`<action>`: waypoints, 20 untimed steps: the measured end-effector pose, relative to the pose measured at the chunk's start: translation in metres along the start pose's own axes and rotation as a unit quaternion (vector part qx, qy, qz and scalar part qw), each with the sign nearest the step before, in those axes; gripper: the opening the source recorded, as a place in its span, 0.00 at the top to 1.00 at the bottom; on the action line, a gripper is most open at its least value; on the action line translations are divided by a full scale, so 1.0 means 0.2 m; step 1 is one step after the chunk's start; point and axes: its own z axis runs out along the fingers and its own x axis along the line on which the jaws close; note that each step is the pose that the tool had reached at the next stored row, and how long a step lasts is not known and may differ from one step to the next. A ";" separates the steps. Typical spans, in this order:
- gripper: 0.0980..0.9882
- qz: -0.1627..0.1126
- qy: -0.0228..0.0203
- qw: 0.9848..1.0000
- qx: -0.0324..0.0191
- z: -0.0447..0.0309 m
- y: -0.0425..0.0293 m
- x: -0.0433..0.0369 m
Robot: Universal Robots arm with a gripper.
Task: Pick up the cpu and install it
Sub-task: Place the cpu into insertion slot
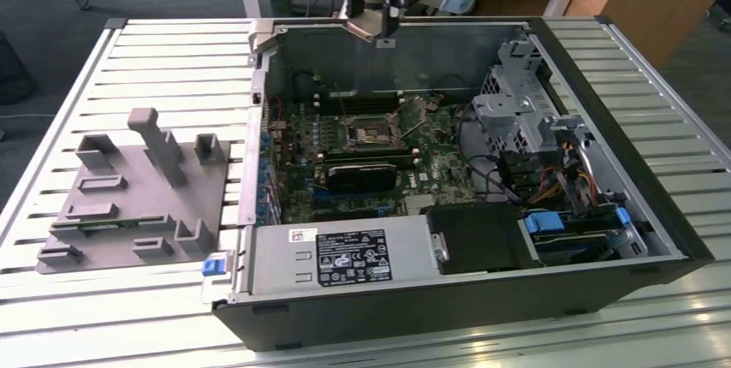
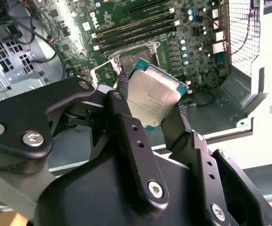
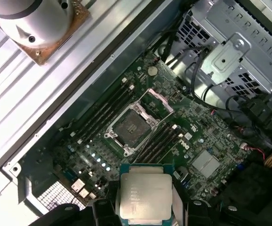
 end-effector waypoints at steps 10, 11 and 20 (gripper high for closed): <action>0.51 0.068 -0.002 0.998 0.001 0.003 0.000 0.000; 0.51 0.075 -0.002 0.997 0.001 0.003 0.000 0.000; 0.51 0.135 -0.004 0.991 0.003 0.005 0.001 0.001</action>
